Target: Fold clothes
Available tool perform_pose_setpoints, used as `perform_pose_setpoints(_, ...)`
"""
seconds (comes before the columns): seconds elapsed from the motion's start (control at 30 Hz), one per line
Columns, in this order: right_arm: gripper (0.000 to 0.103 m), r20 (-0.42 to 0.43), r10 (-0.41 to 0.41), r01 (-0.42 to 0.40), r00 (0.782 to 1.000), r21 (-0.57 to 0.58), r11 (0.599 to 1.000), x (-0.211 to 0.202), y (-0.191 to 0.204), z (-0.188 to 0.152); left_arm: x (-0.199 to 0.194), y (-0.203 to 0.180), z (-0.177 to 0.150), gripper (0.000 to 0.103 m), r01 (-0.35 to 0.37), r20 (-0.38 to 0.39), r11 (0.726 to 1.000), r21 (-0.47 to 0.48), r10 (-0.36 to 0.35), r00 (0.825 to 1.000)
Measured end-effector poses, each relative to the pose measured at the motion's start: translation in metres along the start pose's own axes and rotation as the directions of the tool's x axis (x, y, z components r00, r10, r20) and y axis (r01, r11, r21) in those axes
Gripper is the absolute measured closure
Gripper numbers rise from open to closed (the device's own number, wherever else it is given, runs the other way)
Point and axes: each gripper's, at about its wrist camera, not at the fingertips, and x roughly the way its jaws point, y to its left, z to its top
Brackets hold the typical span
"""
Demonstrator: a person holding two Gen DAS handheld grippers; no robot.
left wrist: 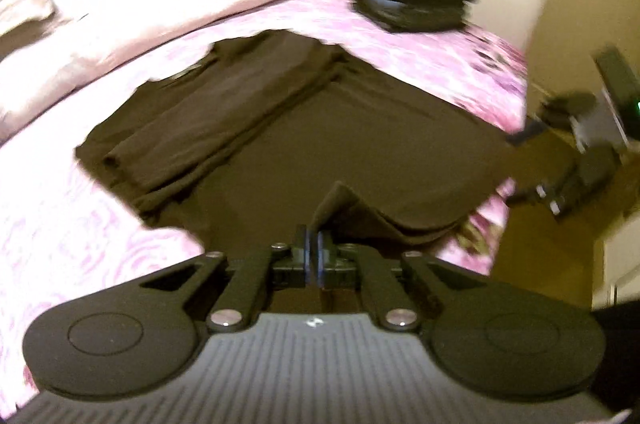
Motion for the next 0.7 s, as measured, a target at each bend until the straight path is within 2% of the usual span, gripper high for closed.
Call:
perform_pose_setpoints(0.23,0.013,-0.110,0.009,-0.031,0.994,-0.195,0.980,0.050,-0.023,-0.001,0.036,0.035,0.020,0.101,-0.071,-0.063,0.987,-0.146,0.062,0.996)
perform_pose_setpoints(0.33,0.013,-0.100,-0.021,-0.013,0.995,-0.328,0.945,0.066,-0.033,-0.007,0.051,0.050,0.028,0.101,-0.104,-0.092,0.973,-0.206,0.086,0.992)
perform_pose_setpoints(0.5,0.013,-0.131,-0.049,-0.016,0.990,-0.456,0.890,0.093,-0.060,-0.016,0.076,0.075,0.042,0.101,-0.160,-0.144,0.940,-0.300,0.121,0.982)
perform_pose_setpoints(0.63,0.013,-0.151,-0.056,-0.035,0.987,-0.545,0.838,0.096,-0.083,-0.028,0.086,0.078,0.040,0.101,-0.189,-0.185,0.933,-0.306,0.137,0.973)
perform_pose_setpoints(0.7,0.013,-0.162,-0.070,-0.034,0.984,-0.566,0.824,0.095,-0.094,-0.034,0.092,0.080,0.038,0.101,-0.204,-0.205,0.929,-0.308,0.145,0.968)
